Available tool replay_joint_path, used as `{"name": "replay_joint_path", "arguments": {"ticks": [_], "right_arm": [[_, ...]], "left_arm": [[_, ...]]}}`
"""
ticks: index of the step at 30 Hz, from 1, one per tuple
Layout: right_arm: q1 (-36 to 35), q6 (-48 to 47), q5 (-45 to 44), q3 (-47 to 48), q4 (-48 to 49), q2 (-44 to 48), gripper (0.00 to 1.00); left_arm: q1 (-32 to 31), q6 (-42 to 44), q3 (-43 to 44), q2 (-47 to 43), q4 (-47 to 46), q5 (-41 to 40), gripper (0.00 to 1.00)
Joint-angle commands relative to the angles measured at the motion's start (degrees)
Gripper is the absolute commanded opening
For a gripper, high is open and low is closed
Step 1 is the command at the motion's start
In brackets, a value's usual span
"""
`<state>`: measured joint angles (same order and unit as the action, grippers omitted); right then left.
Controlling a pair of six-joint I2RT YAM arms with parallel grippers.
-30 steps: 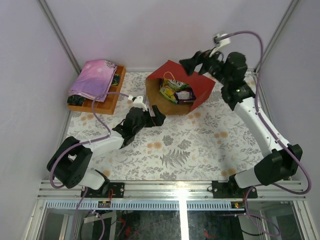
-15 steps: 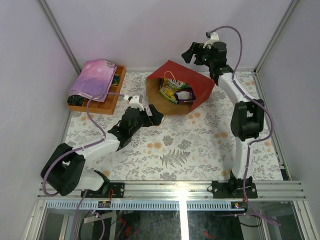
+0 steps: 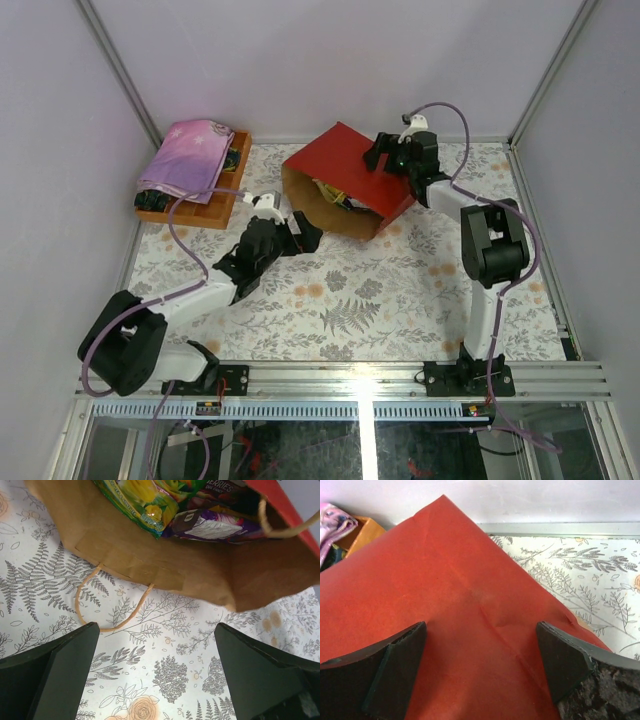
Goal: Take the snacks out of the paper bag
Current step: Adjust the paper bag at the center of the board.
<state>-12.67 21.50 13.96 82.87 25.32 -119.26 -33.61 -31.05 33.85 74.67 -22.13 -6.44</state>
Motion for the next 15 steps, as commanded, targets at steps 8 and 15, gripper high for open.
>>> {"name": "replay_joint_path", "arguments": {"ticks": [8, 15], "right_arm": [[-9.82, -15.37, -16.06, -5.51, -6.78, 6.72, 1.00], [-12.78, -26.83, -24.98, -5.54, -9.61, 11.96, 1.00]], "left_arm": [[0.53, -2.57, -0.29, 3.50, -1.51, -1.02, 1.00], [0.87, -3.72, 0.17, 5.72, -2.34, 0.78, 1.00]]}}
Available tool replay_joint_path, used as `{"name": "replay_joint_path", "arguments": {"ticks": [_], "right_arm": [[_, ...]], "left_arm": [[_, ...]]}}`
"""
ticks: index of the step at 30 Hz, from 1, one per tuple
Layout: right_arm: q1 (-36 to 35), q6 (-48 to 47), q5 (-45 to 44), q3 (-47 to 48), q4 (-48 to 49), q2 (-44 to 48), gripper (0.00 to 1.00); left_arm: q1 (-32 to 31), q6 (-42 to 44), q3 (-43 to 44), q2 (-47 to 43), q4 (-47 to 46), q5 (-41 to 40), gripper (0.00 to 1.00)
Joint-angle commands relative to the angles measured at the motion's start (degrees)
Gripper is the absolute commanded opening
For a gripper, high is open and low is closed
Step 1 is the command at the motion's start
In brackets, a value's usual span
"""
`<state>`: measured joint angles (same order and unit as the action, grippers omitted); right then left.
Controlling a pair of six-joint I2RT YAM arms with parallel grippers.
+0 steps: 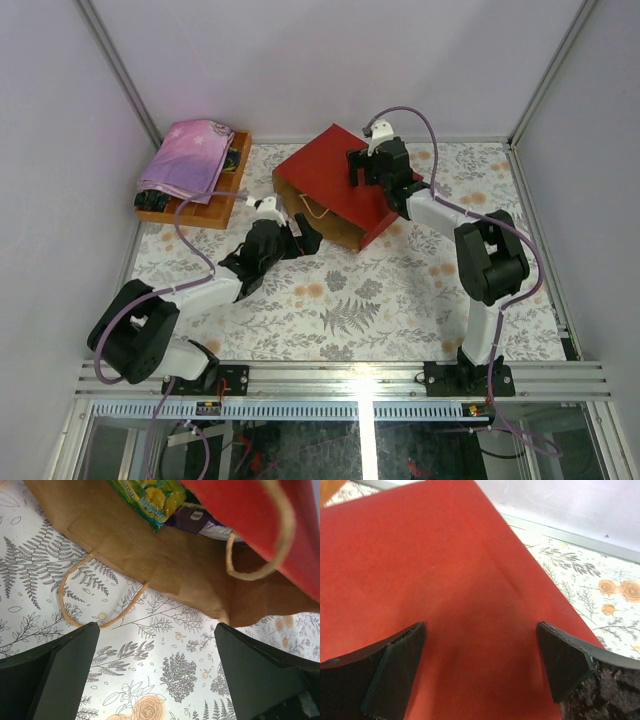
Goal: Take the snacks out of the paper bag
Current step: Adjust the paper bag at the center of the board.
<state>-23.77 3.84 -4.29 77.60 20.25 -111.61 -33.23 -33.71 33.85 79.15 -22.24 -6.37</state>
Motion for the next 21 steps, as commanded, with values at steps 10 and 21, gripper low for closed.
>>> {"name": "replay_joint_path", "arguments": {"ticks": [10, 21], "right_arm": [[-2.36, -6.82, 8.69, 0.30, -10.50, 21.54, 0.99], [-6.13, -3.12, 32.77, 5.25, -23.81, 21.68, 0.78]], "left_arm": [[1.09, -1.25, -1.54, -0.66, -2.61, 0.47, 1.00], [2.65, -4.19, -5.88, -1.27, -5.04, 3.16, 1.00]]}}
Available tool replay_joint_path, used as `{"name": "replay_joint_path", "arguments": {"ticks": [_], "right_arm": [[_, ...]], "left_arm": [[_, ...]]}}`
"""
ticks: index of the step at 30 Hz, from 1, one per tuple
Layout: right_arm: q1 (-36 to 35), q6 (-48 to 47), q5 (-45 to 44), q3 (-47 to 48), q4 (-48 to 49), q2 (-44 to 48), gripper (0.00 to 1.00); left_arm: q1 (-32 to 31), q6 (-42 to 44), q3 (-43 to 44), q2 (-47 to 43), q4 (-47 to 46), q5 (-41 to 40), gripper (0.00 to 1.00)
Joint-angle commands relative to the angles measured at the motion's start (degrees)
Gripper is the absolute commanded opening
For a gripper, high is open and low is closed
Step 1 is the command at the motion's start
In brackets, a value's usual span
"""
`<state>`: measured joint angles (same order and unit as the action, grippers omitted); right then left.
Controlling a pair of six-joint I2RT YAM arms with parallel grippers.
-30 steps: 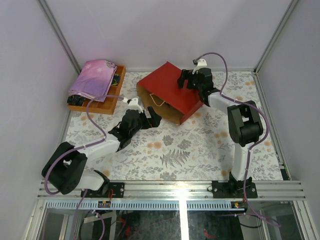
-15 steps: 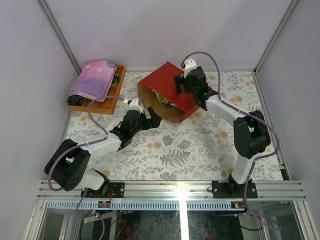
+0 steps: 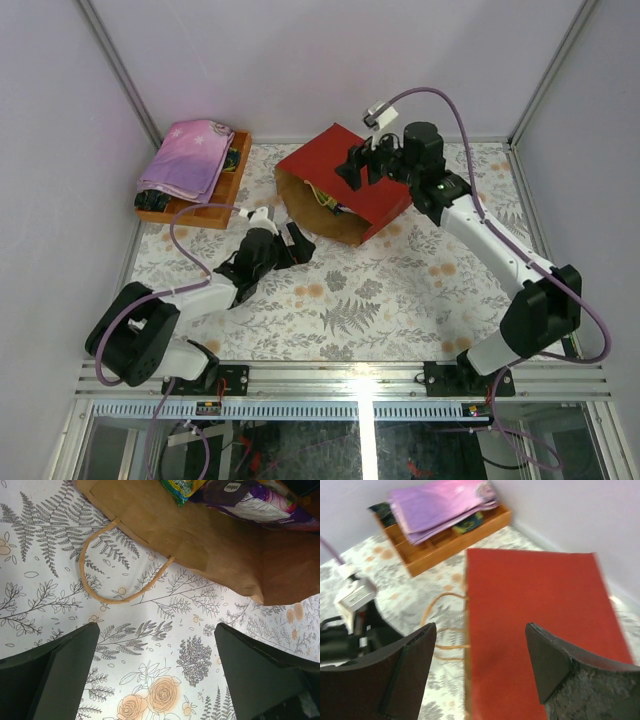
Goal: Take the snacks out of the paper bag
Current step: Adjust the paper bag at the center of the board.
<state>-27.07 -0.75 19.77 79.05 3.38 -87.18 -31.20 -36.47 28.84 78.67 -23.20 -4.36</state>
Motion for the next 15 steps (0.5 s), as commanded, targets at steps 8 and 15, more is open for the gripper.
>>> {"name": "replay_joint_path", "arguments": {"ticks": [8, 15], "right_arm": [[-7.37, 2.45, 7.33, 5.93, -6.69, -10.47, 0.72], [-8.78, 3.15, 7.25, 10.89, -8.80, -15.32, 0.33]], "left_arm": [[0.69, -2.73, 1.00, 1.65, -6.63, 2.68, 1.00], [0.72, -2.18, 4.27, 7.89, -12.17, 4.52, 0.98]]}}
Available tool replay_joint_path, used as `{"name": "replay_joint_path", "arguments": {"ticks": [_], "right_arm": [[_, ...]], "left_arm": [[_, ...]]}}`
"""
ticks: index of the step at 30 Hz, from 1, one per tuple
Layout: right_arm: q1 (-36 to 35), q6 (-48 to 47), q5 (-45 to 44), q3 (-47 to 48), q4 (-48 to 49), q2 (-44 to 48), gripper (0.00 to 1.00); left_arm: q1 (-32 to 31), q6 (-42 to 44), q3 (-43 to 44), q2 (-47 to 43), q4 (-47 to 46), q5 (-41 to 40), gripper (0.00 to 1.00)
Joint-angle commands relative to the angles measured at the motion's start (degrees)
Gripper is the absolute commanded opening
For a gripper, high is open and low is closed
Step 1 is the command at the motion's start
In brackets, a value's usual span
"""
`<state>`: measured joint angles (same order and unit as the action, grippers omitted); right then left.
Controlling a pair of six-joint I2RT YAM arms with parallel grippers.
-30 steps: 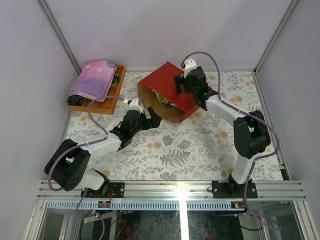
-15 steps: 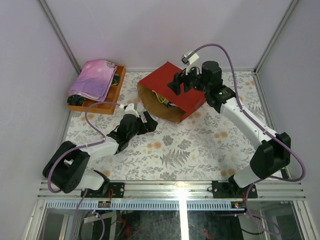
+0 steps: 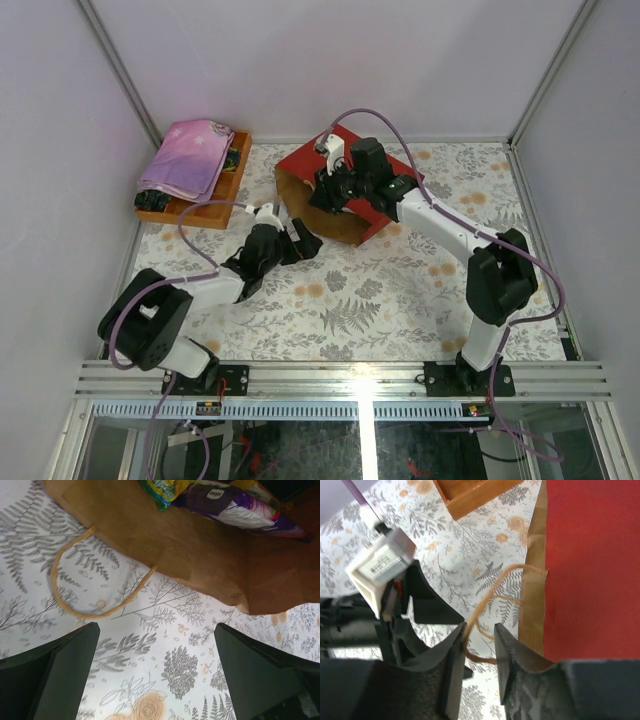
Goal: Take the snacks out of the paper bag
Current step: Adjust the paper bag at the center of the board.
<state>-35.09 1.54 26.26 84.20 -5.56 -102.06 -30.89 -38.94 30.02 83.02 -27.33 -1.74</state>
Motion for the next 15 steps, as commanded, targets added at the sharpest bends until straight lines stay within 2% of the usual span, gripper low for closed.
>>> {"name": "replay_joint_path", "arguments": {"ticks": [1, 3, 5, 8, 12, 15], "right_arm": [[-0.83, 0.96, 0.47, 6.27, -0.03, -0.52, 0.26], [-0.86, 1.14, -0.28, 6.85, 0.19, 0.04, 0.11], [-0.86, 1.43, -1.46, 7.27, 0.58, 1.00, 0.01], [-0.86, 2.02, -2.76, 8.06, 1.03, 2.22, 0.00], [-0.86, 2.99, -2.79, 10.12, 0.32, 2.31, 0.00], [-0.86, 3.44, -2.73, 11.96, -0.68, 1.62, 0.00]], "left_arm": [[0.48, 0.72, 3.94, 4.79, -9.29, 2.69, 0.95], [0.44, 1.89, 5.74, 7.04, -12.13, 4.07, 0.90], [0.48, 4.01, 7.80, 10.24, -14.74, 4.65, 0.87], [0.35, 8.69, 12.04, 14.05, -14.45, 4.69, 0.86], [-0.48, 14.58, 13.67, 17.52, -21.03, 4.84, 0.88], [-1.44, 17.70, 15.29, 19.95, -23.09, 1.95, 0.88]]}}
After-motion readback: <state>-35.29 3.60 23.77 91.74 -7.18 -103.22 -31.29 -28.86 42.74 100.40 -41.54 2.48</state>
